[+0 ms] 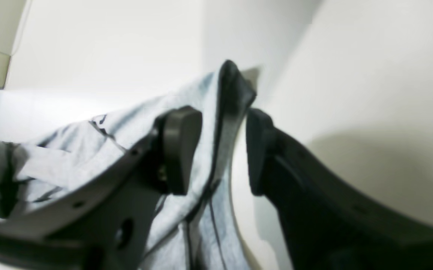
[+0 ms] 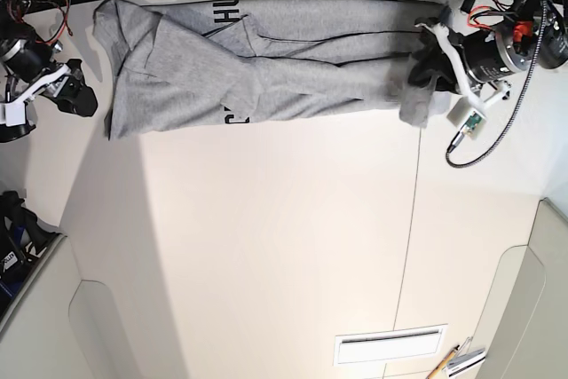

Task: Fold the T-shirt properly
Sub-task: 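Grasp the strip's end with the left gripper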

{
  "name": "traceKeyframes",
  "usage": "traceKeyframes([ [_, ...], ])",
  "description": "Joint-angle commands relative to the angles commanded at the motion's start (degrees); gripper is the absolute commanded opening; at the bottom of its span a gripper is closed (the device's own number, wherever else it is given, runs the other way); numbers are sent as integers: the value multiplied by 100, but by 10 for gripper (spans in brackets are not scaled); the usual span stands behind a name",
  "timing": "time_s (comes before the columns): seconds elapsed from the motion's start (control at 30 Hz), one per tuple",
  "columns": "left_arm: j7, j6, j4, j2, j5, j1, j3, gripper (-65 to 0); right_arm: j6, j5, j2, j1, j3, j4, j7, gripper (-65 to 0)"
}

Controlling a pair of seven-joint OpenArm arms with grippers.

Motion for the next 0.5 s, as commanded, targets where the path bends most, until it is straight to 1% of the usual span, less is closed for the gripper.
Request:
traceKeyframes([
  [0.13,-146,-2,-7,332,236,-153,546,-650,0,-2,0,-2,0,0,-39,-410],
  [0.17,-162,-2,-13,411,282,-151,682,-650,0,-4,0,-2,0,0,-61,-398],
  [0.27,-164,-20,-24,588,365,-151,1080,-650,39,-2,2,0,0,0,-63,-315],
  [0.3,-166,-22,-24,640,367,-153,1193,-650,37,-2,2,0,0,0,-63,-295],
  [0.33,-177,-22,-24,662,367,-153,1305,-632,37,-4,2,0,0,0,-63,-291],
  [0.37,-221,-22,-24,673,409,-151,1403,-561,37,-9,2,-2,0,0,-63,-291],
  [0.47,-555,-20,-52,673,629,-151,1604,-312,37,-44,2,-4,0,0,-129,-291],
  [0.5,-669,-20,-70,688,645,-151,1628,-264,37,-44,2,-4,0,0,-186,-291],
])
